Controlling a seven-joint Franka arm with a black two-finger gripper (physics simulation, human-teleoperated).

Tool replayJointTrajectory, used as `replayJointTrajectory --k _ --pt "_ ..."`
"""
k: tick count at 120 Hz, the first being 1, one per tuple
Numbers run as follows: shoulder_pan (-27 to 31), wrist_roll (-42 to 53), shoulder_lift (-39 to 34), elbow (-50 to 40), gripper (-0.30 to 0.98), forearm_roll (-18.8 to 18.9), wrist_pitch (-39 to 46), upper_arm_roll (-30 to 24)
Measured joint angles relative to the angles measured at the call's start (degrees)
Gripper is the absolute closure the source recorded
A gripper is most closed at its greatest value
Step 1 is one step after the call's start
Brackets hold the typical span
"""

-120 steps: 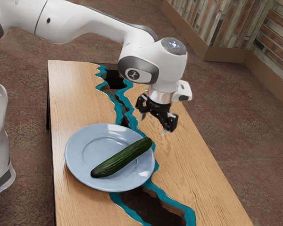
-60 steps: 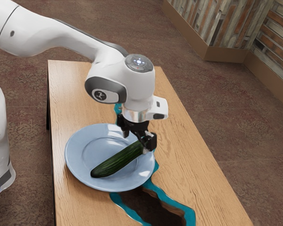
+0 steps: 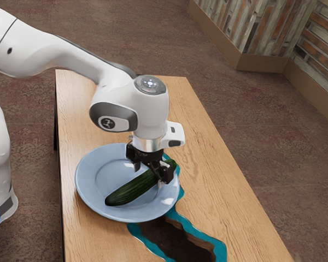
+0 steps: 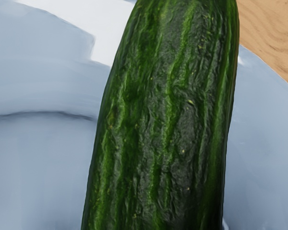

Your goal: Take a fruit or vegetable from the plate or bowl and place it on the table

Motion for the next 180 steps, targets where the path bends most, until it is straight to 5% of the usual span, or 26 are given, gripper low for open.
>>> replayJointTrajectory --k 70,129,142,158,180 --pt "1.7 -1.2 4.6 -0.8 0.03 -0.2 2.0 -0.2" --pt "1.2 -6.2 -0.2 -2.0 0.47 1.7 2.2 -2.0" --pt "1.2 -6.6 -1.0 -2.1 0.47 1.5 2.5 -2.4" --pt "1.7 -7.0 -0.9 2.7 0.5 7.6 2.7 -3.6" --pt "3.7 -7.5 11.7 16.6 0.51 21.4 3.0 -4.4"
